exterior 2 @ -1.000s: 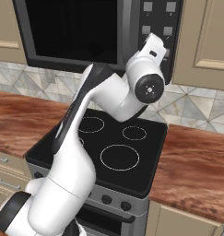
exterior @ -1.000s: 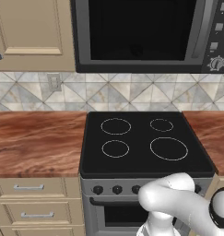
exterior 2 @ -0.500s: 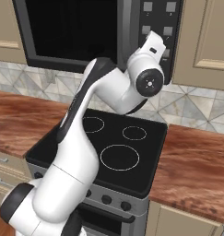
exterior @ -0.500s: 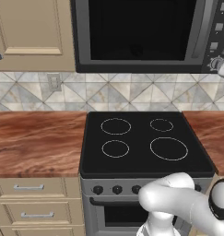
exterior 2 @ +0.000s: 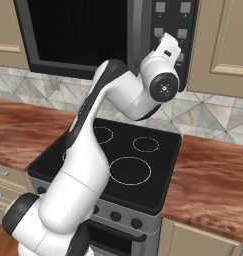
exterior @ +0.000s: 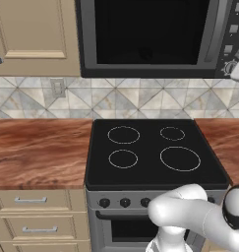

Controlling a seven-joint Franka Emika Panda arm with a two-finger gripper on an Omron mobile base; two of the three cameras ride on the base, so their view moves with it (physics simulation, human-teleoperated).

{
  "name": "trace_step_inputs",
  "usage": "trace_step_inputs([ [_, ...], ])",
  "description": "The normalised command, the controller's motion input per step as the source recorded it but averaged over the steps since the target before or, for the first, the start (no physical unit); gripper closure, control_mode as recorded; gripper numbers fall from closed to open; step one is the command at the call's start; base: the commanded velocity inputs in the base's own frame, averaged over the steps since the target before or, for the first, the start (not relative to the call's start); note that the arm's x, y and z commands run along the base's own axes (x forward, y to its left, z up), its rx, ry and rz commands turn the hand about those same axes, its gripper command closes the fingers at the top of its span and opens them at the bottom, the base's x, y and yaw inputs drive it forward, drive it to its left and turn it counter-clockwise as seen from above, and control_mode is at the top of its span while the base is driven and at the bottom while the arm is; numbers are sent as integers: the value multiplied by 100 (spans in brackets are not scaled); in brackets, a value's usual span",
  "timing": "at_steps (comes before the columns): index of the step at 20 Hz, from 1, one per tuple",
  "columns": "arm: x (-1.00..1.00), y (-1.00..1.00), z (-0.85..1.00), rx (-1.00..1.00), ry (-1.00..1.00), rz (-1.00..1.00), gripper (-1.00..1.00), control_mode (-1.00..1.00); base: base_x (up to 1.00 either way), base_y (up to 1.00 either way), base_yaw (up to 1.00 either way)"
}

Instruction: Transport the steak from the fridge to the microwave and turn on the microwave.

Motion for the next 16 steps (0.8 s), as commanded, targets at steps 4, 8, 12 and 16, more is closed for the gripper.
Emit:
trace_step_inputs([
  [4,8,-6,0,0,-1,0,100,-100,0,0,0],
  [8,14,-7,0,0,0,0,100,-100,0,0,0],
  [12,16,-9,0,0,0,0,100,-100,0,0,0],
  [16,18,-9,0,0,0,0,100,-100,0,0,0],
])
